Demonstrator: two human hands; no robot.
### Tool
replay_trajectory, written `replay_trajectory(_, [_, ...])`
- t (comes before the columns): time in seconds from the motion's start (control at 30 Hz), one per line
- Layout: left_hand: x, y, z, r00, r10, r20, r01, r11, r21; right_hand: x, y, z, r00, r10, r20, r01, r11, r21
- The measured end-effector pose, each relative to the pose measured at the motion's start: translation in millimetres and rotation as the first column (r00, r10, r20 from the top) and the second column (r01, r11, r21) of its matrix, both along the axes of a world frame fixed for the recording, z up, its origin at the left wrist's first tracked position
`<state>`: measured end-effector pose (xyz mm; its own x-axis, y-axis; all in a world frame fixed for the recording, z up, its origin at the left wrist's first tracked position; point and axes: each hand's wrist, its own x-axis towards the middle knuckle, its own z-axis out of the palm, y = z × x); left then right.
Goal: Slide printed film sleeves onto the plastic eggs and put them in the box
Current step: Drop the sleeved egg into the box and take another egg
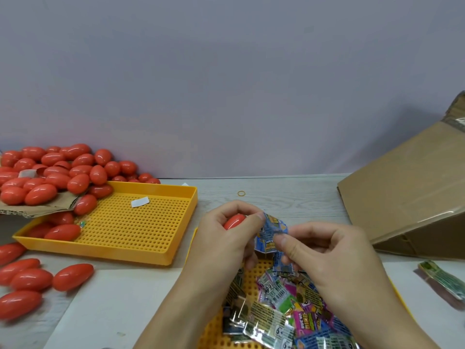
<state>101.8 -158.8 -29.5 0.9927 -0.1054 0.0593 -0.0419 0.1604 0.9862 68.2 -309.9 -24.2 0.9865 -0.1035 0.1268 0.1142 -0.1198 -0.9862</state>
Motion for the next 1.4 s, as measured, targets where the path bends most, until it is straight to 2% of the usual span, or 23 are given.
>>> replay_trajectory(0.13, [0.6,0.5,-0.8,1.000,-0.018,-0.005,0.019,0.999,0.029,-0.1,2.5,-0.1,0.996,0.077,0.038,-0.079,0.994,0.073])
replay_trajectory(0.3, [-2.8,-2.5,1.1,0.988,-0.156,-0.009,0.156,0.985,0.073,4.6,-0.1,-5.4,0.999,0.012,0.034,-0.020,0.968,0.249])
replay_trajectory(0.37, [-4.6,-3.3,5.1,0.984,-0.173,-0.048,0.173,0.985,-0.007,5.2,-1.4,-5.2,1.000,-0.022,0.021,0.014,0.949,0.316])
replay_trajectory(0.5, [-7.0,-5.7,13.6,0.961,-0.221,-0.167,0.144,0.913,-0.381,6.8,-3.5,-3.9,0.994,-0.112,0.021,0.098,0.936,0.337])
replay_trajectory(0.57, [-7.4,-6.5,14.4,0.971,-0.172,-0.167,0.084,0.897,-0.434,6.8,-3.6,-4.1,0.989,-0.141,0.042,0.119,0.934,0.338])
replay_trajectory(0.83, [0.6,0.2,7.7,0.997,0.077,-0.013,-0.078,0.953,-0.293,5.5,-2.0,-2.2,0.987,-0.154,0.053,0.131,0.944,0.304])
replay_trajectory(0.93, [0.6,1.9,7.8,0.988,0.123,0.090,-0.109,0.984,-0.140,5.2,-1.4,-1.9,0.988,-0.148,0.053,0.127,0.951,0.283])
replay_trajectory(1.1, [-1.6,2.4,9.0,0.975,0.153,0.158,-0.149,0.988,-0.040,5.0,-1.6,-1.1,0.988,-0.148,0.048,0.129,0.949,0.287])
replay_trajectory(1.4, [-4.3,0.8,11.9,0.972,0.144,0.184,-0.144,0.989,-0.013,4.0,-0.6,1.1,0.986,-0.160,0.046,0.142,0.952,0.272])
